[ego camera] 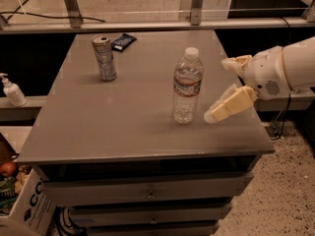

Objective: Move water bottle near redbull can

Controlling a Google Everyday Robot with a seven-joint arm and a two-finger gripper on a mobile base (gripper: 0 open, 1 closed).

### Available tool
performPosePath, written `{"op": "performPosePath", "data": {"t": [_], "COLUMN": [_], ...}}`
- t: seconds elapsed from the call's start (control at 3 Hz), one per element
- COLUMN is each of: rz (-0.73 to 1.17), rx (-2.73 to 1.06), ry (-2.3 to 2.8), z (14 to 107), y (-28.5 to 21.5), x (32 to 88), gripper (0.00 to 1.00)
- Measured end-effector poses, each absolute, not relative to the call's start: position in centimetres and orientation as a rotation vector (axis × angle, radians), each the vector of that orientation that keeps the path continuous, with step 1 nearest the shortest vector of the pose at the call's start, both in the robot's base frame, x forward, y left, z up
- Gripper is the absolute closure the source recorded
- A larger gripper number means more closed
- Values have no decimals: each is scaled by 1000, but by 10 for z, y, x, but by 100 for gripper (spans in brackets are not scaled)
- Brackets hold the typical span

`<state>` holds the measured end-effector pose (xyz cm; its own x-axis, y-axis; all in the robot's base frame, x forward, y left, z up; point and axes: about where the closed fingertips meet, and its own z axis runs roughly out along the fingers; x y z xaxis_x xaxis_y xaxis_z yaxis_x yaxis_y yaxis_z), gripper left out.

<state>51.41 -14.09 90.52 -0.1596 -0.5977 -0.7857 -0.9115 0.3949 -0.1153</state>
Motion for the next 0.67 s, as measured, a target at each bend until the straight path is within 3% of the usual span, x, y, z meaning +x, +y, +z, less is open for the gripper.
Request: {"op": "performPosePath", "data": {"t": [0.67], "rz": [737], "rx": [-1167], "ry": [1701], "z": [906], "y": [-100], "x": [533], "gripper": [0]}}
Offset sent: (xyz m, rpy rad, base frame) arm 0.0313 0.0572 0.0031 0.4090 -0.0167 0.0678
